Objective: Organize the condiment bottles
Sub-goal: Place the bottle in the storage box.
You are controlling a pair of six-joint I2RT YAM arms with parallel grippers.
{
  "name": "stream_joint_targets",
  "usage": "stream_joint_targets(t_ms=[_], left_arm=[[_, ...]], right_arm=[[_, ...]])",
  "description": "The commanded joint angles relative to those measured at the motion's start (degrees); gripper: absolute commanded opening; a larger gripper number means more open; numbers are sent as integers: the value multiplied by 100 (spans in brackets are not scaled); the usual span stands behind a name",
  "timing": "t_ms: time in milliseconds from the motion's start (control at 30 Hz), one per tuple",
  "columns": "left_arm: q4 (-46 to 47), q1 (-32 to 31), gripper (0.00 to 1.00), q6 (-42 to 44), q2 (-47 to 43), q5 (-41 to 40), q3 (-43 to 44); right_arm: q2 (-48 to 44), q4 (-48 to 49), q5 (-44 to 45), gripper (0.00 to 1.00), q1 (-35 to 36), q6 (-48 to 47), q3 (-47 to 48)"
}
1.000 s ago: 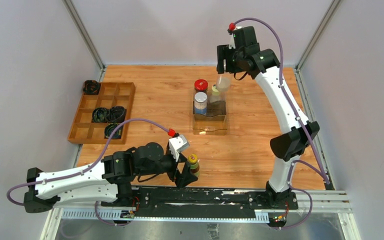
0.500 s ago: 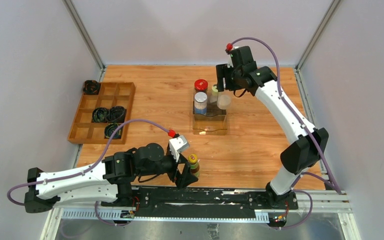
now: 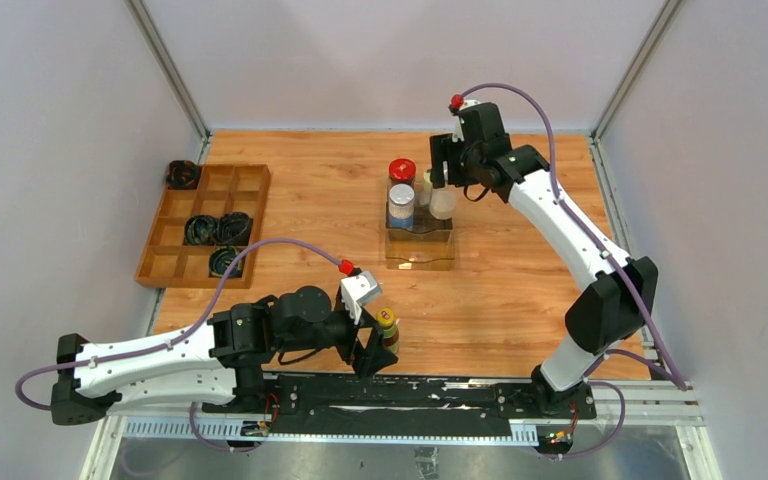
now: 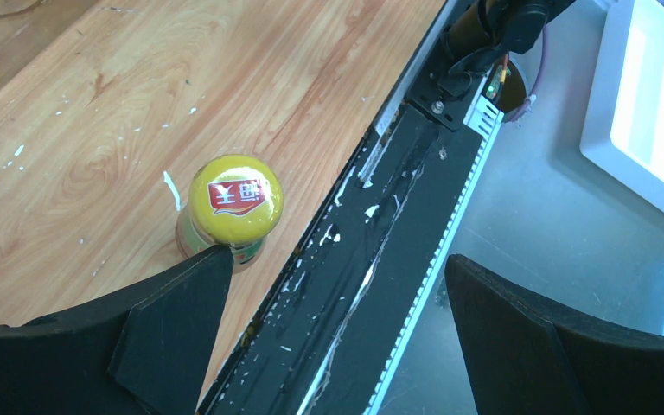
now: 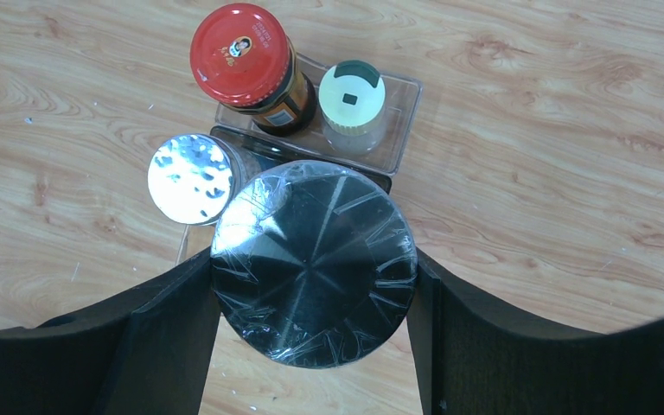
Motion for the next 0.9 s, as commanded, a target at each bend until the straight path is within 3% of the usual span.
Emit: stream_joint_targets(t_ms=[0, 867], left_arm=[[132, 43, 100, -10, 11, 46, -67], [254, 39, 100, -10, 68, 73, -239]], right_arm=[[-94, 507, -47, 56, 146, -56, -9], [203, 1086, 135, 57, 382, -164, -596]])
